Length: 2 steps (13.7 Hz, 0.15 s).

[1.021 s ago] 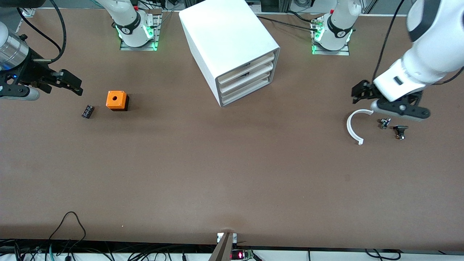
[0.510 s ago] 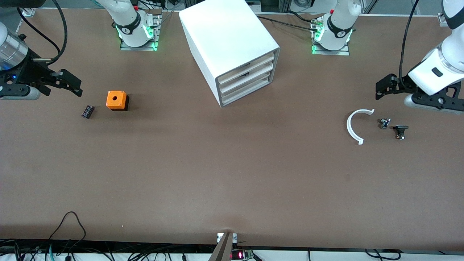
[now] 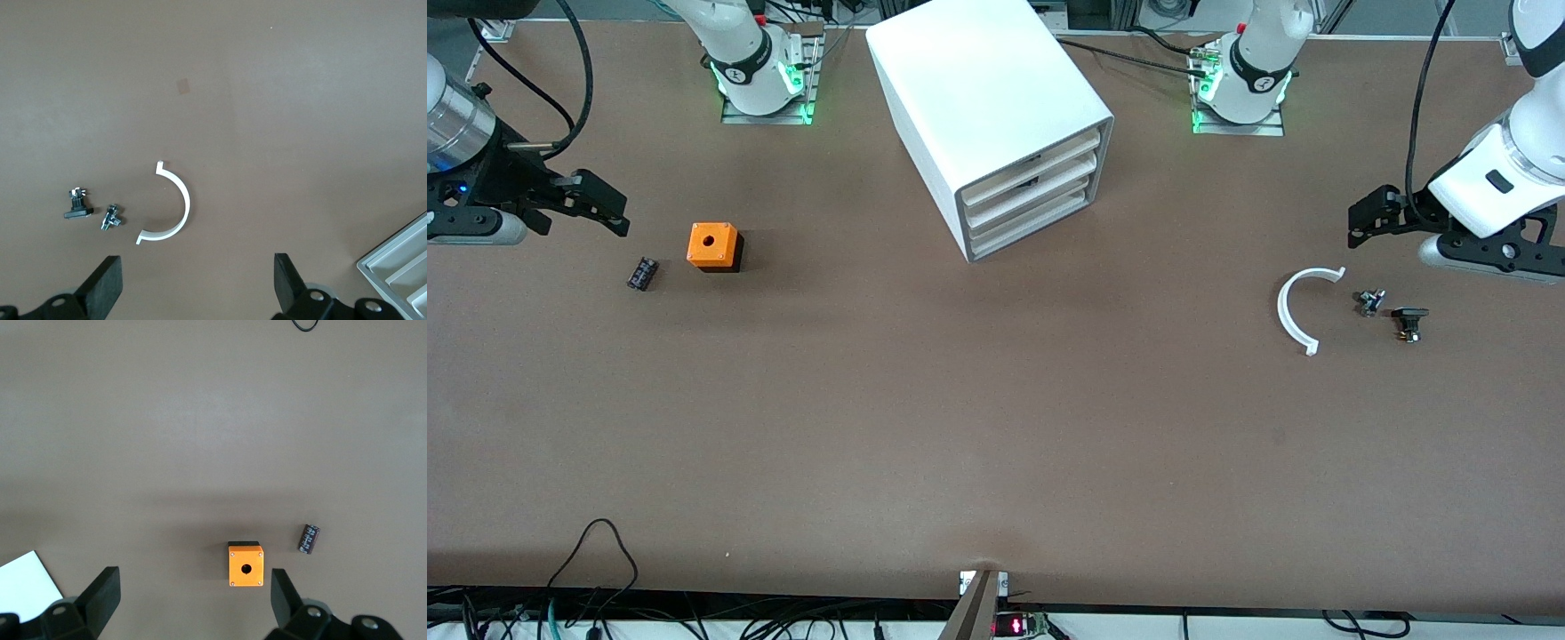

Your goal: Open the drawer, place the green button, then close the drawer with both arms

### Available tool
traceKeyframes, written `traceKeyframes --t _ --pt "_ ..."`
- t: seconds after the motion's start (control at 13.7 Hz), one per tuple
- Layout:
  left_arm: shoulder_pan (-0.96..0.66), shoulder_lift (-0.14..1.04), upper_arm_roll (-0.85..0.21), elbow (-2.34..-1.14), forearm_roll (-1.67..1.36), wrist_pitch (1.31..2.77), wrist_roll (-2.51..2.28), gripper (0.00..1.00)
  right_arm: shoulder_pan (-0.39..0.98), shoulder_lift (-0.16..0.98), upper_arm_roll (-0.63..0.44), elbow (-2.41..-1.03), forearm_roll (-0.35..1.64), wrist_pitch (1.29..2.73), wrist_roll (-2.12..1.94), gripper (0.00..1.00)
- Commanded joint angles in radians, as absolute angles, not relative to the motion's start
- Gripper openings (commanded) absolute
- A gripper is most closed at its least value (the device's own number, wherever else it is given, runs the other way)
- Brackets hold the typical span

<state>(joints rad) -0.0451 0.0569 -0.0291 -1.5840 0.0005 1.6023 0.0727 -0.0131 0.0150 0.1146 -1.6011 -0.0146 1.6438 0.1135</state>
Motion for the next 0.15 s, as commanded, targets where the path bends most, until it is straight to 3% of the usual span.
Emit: traceKeyframes --t 0.0,0.07 --pt "-0.046 0.043 -0.025 -1.586 0.011 1.586 0.075 1.0 -0.021 0.0 0.121 -1.612 -0.008 1.644 0.098 1.0" --pt "-0.046 0.044 -0.023 -1.586 0.011 1.586 0.074 1.0 -0.021 0.0 0.121 -1.612 -0.008 1.643 0.097 1.0"
